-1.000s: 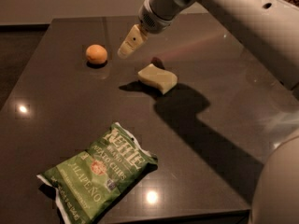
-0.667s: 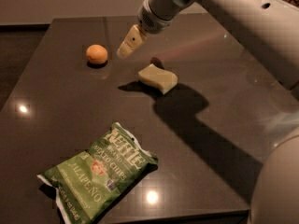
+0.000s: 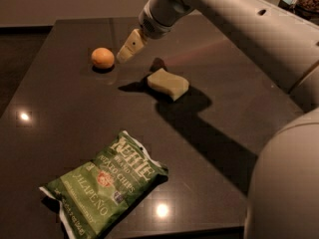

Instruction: Move orange near green jalapeno chip bag

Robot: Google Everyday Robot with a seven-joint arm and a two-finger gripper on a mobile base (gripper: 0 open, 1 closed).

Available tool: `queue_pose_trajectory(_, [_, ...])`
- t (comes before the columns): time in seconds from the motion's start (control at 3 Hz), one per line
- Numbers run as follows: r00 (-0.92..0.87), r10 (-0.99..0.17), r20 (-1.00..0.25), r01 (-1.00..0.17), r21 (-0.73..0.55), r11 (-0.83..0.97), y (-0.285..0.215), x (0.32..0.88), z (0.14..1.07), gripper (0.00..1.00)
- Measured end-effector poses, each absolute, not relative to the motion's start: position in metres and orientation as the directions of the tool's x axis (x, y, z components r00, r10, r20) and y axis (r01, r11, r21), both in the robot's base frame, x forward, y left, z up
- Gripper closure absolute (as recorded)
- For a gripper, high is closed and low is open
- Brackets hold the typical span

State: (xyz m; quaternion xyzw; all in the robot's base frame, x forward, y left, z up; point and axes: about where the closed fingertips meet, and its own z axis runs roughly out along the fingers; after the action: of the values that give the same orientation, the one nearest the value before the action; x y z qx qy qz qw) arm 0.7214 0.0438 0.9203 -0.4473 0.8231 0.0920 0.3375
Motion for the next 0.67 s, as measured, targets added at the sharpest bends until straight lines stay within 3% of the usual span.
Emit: queue_pose_trajectory(0.67, [-0.36,-0.674,-0.645,-0.829,-0.109,0.548,0.092,0.736,0.895,0.0])
